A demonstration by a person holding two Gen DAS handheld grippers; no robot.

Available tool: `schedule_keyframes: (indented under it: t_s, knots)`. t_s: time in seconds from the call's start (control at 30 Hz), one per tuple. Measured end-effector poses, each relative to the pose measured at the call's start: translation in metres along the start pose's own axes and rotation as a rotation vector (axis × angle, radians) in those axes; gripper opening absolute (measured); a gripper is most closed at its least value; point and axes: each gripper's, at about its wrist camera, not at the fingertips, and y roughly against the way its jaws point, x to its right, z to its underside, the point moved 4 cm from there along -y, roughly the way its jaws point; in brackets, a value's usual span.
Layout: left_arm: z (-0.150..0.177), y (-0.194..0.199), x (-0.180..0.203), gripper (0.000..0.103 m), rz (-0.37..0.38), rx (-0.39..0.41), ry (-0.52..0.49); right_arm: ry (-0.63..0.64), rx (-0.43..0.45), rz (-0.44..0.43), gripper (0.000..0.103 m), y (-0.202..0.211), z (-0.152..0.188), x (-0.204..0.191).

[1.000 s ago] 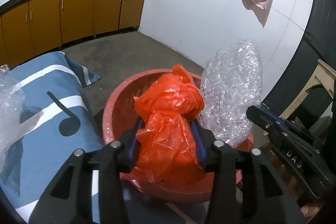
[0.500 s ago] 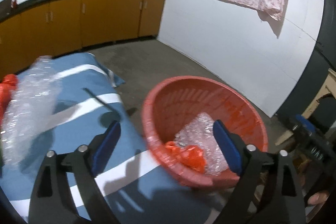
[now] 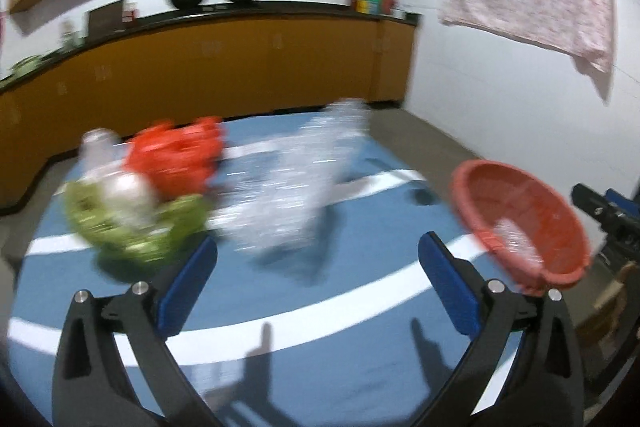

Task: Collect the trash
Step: 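Grasp another bubble wrap sheet with the right tool while the left tool grasps the green paw-print bag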

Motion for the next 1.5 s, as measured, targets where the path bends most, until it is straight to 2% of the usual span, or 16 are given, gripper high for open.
schedule_keyframes:
  t_s: [0.2,0.3,0.53,0.6,0.8,1.0,1.1,1.17,1.23,1.37,1.5]
  knots:
    - [0.017,0.022,-0.088,0.099,-0.208,-0.002,0.080,0.042,-0.031,-0.121,0.101,-0.006,0.002,-0.063]
    - [0.024,0.035,-0.125,0.099,-0.280,0.026,0.116,0.056,-0.054,-0.186,0.101,-0.013,0.002,-0.100]
    - [0.029,0.050,-0.174,0.099,-0.348,0.038,0.184,0.014,-0.097,-0.235,0.101,-0.037,-0.002,-0.161]
    - [0.033,0.052,-0.185,0.099,-0.362,0.032,0.190,-0.003,-0.115,-0.234,0.097,-0.047,-0.003,-0.175]
    - [0.033,0.052,-0.196,0.099,-0.371,0.035,0.210,-0.018,-0.176,-0.178,0.089,-0.086,-0.004,-0.208]
    - [0.030,0.049,-0.195,0.099,-0.339,0.040,0.207,-0.025,-0.249,-0.140,0.077,-0.108,0.006,-0.212]
    - [0.029,0.045,-0.188,0.099,-0.319,0.039,0.196,-0.010,-0.287,-0.151,0.059,-0.112,0.012,-0.214]
    - [0.027,0.041,-0.184,0.099,-0.299,0.037,0.196,0.033,-0.306,-0.161,0.037,-0.113,0.017,-0.216]
    - [0.026,0.038,-0.179,0.099,-0.278,0.032,0.196,0.057,-0.299,-0.163,0.025,-0.110,0.020,-0.215]
    - [0.024,0.033,-0.171,0.099,-0.249,0.027,0.196,0.078,-0.265,-0.148,0.016,-0.100,0.019,-0.205]
    - [0.020,0.024,-0.164,0.099,-0.220,0.013,0.218,0.089,-0.238,-0.119,0.015,-0.093,0.019,-0.190]
